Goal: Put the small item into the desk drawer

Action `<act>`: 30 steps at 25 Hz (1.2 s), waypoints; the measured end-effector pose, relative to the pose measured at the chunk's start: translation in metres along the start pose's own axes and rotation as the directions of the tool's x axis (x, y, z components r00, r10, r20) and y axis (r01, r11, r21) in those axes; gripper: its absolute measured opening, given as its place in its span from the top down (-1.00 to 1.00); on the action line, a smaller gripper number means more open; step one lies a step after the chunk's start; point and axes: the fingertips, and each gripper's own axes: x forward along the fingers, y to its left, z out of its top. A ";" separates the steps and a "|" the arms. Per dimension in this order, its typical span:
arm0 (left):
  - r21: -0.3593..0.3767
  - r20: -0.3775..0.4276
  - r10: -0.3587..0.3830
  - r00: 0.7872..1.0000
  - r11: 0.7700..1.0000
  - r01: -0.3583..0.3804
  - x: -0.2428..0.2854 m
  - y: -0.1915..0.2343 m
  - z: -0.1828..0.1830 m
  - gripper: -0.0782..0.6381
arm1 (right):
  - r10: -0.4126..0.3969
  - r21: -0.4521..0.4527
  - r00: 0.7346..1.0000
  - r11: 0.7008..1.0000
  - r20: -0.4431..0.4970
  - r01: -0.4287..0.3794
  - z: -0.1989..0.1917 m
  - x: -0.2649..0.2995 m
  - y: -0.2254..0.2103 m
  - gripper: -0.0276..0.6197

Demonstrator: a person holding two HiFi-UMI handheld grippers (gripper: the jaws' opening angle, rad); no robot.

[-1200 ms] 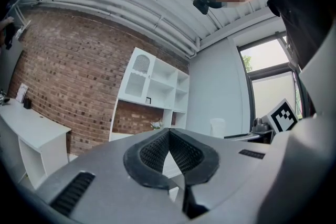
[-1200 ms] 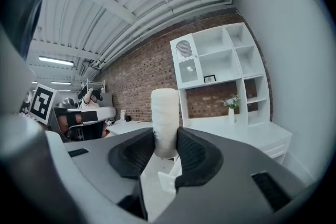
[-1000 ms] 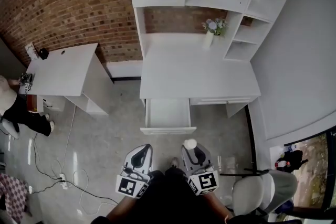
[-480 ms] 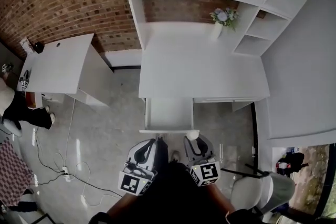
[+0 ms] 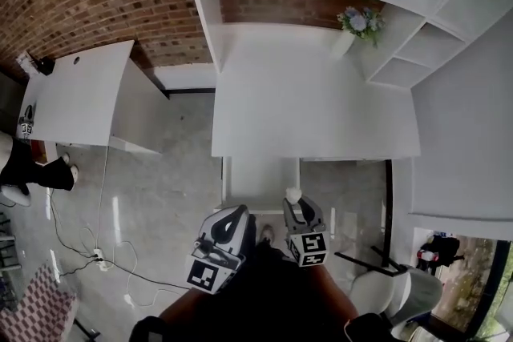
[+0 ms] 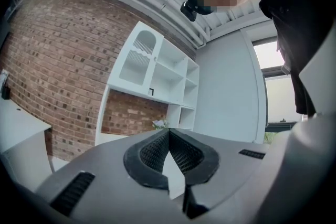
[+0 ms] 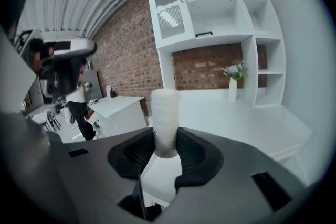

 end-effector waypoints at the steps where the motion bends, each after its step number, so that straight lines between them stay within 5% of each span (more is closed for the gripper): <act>1: -0.004 -0.007 -0.006 1.000 1.000 0.006 0.006 0.004 -0.002 0.73 | -0.008 0.001 0.999 1.000 -0.048 0.008 -0.014 0.012 -0.007 0.48; 8: -0.033 -0.049 -0.012 0.999 0.999 0.010 0.039 0.027 -0.017 0.73 | -0.042 0.060 0.970 0.996 -0.240 0.058 -0.097 0.081 -0.044 0.47; 16: -0.051 -0.080 -0.010 0.997 0.999 0.006 0.061 0.051 -0.028 0.73 | -0.025 0.123 0.898 0.988 -0.440 0.088 -0.185 0.141 -0.069 0.47; 30: -0.076 -0.130 0.015 0.991 0.997 -0.025 0.089 0.083 -0.049 0.73 | -0.019 0.164 0.794 0.975 -0.608 0.149 -0.264 0.212 -0.093 0.47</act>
